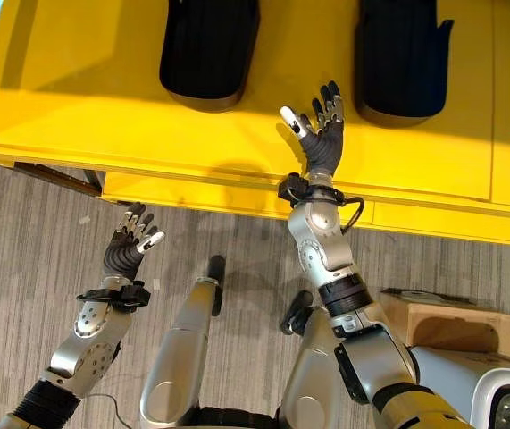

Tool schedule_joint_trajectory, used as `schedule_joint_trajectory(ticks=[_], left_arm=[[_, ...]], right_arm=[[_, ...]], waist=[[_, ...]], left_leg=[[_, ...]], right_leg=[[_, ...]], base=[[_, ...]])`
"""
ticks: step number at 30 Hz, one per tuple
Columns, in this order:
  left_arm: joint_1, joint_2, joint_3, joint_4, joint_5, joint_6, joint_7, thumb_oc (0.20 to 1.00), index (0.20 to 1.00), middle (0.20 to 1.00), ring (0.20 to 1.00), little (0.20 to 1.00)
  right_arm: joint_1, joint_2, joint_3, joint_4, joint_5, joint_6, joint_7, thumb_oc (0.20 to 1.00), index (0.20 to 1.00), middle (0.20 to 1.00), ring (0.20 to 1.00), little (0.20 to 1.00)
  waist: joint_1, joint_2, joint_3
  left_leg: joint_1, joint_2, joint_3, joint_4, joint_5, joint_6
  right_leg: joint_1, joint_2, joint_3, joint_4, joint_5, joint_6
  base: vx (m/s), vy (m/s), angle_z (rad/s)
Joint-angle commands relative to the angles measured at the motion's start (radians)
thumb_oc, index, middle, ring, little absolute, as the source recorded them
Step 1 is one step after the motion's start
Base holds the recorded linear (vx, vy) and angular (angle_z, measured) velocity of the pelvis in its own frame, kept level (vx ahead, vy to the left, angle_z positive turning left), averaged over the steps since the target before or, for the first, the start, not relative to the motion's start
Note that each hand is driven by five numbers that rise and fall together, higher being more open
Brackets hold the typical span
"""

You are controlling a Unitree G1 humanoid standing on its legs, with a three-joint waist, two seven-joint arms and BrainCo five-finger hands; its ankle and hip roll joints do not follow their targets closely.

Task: Move parts from the plastic box to the shelf.

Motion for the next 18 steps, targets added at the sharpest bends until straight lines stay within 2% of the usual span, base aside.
schedule_joint_trajectory(ticks=[1, 7, 12, 15, 16, 17, 18], left_arm=[[0.049, -0.01, 0.033, -0.071, 0.036, -0.028, -0.019, 1.0, 1.0, 1.0, 1.0, 1.0], [0.074, -0.021, 0.058, -0.049, 0.044, -0.016, -0.036, 1.0, 1.0, 1.0, 1.0, 1.0], [0.09, -0.034, 0.075, -0.029, 0.049, -0.011, -0.056, 1.0, 1.0, 1.0, 1.0, 1.0], [0.115, -0.042, 0.112, -0.023, 0.046, -0.015, -0.073, 1.0, 1.0, 1.0, 1.0, 1.0], [0.127, -0.045, 0.122, -0.021, 0.047, -0.011, -0.08, 1.0, 1.0, 1.0, 1.0, 1.0], [0.16, -0.055, 0.156, -0.014, 0.046, -0.01, -0.099, 1.0, 1.0, 1.0, 1.0, 1.0], [0.171, -0.06, 0.166, -0.011, 0.043, -0.006, -0.105, 1.0, 1.0, 1.0, 1.0, 1.0]], right_arm=[[-0.01, -0.017, -0.053, -0.097, -0.094, -0.041, 0.018, 1.0, 1.0, 1.0, 1.0, 1.0], [0.131, -0.008, -0.013, -0.227, -0.096, -0.05, 0.106, 1.0, 1.0, 1.0, 1.0, 1.0], [0.244, -0.009, 0.014, -0.276, -0.071, -0.046, 0.176, 1.0, 1.0, 1.0, 1.0, 1.0], [0.334, -0.036, 0.019, -0.294, -0.065, -0.035, 0.24, 1.0, 1.0, 1.0, 1.0, 1.0], [0.357, -0.043, 0.021, -0.296, -0.053, -0.03, 0.257, 1.0, 1.0, 1.0, 1.0, 1.0], [0.429, -0.077, 0.008, -0.3, -0.033, -0.017, 0.307, 1.0, 1.0, 1.0, 1.0, 1.0], [0.456, -0.093, -0.002, -0.308, -0.032, -0.01, 0.32, 1.0, 1.0, 1.0, 1.0, 1.0]], waist=[[0.021, 0.007, -0.024], [-0.006, 0.003, -0.024], [-0.031, 0.004, -0.024], [-0.051, 0.005, -0.036], [-0.056, 0.003, -0.046], [-0.069, 0.001, -0.084], [-0.073, 0.001, -0.099]], left_leg=[[-0.004, 0.05, -0.026, -0.031, 0.024, -0.029], [0.084, 0.077, -0.013, -0.09, 0.054, -0.046], [0.192, 0.105, -0.001, -0.199, 0.108, -0.06], [0.317, 0.153, 0.015, -0.34, 0.177, -0.065], [0.338, 0.162, 0.022, -0.367, 0.186, -0.061], [0.399, 0.198, 0.03, -0.465, 0.242, -0.068], [0.42, 0.214, 0.036, -0.501, 0.26, -0.066]], right_leg=[[0.043, -0.008, 0.058, -0.003, -0.001, 0.037], [0.098, 0.013, 0.064, -0.031, 0.004, 0.033], [0.175, 0.049, 0.065, -0.099, 0.024, 0.029], [0.25, 0.1, 0.072, -0.179, 0.044, 0.026], [0.256, 0.112, 0.078, -0.193, 0.047, 0.025], [0.286, 0.147, 0.082, -0.247, 0.055, 0.023], [0.291, 0.164, 0.086, -0.261, 0.055, 0.021]], base=[[-0.02, -0.019, -0.05], [-0.03, -0.058, -0.16], [-0.01, -0.053, -0.11], [0.03, -0.07, -0.2], [0.09, -0.15, -0.45], [0.08, -0.176, -0.61], [0.09, -0.222, -0.66]])
